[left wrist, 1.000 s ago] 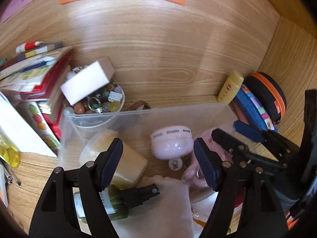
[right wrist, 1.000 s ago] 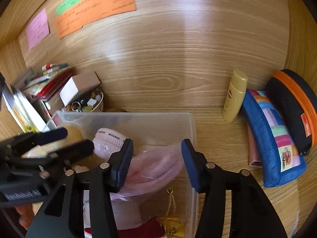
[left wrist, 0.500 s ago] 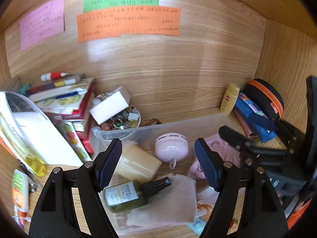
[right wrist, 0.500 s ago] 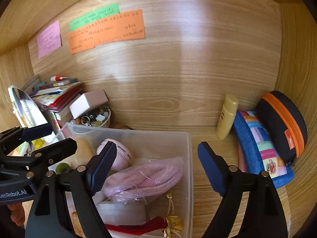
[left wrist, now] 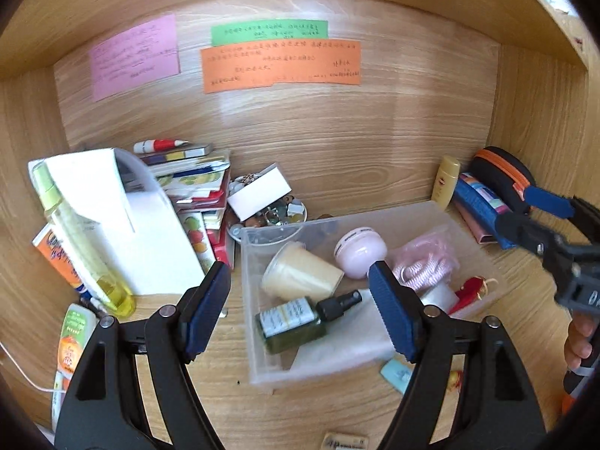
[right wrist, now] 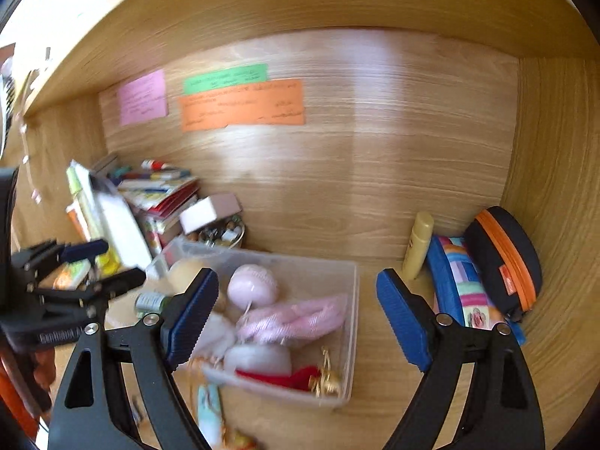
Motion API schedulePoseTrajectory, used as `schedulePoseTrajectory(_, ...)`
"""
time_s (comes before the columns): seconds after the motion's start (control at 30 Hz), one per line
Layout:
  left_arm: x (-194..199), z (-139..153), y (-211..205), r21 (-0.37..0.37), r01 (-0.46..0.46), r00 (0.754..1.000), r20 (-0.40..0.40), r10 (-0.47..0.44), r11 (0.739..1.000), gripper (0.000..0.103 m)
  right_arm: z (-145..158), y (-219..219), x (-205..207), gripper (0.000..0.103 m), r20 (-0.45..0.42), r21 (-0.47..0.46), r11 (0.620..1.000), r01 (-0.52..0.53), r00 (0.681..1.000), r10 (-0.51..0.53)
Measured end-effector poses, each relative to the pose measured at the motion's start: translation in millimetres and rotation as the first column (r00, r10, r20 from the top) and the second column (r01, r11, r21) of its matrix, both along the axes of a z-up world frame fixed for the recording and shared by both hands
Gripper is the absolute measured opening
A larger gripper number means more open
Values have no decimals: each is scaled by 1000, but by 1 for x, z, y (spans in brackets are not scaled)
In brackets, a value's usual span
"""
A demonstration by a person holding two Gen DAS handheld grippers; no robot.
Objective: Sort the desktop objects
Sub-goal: 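Withdraw both open grippers from the bin toward the loose desk items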
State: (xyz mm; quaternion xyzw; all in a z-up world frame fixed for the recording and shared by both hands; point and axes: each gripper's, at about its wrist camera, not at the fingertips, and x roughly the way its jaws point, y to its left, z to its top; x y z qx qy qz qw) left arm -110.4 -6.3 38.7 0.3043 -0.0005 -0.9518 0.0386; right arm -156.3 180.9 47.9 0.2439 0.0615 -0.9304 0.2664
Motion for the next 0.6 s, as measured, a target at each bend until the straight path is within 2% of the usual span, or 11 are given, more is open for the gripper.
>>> schedulePoseTrajectory(0.3, 42, -4, -10, -12, -2, 1000, -7, 2, 1000, 76, -22, 6, 33, 85, 42, 87, 996, -10, 999, 6)
schedulePoseTrajectory(0.6, 69, -34, -21, 20, -8, 997, 81, 6, 1000, 76, -54, 16, 44, 85, 140, 154, 988, -20, 990, -2)
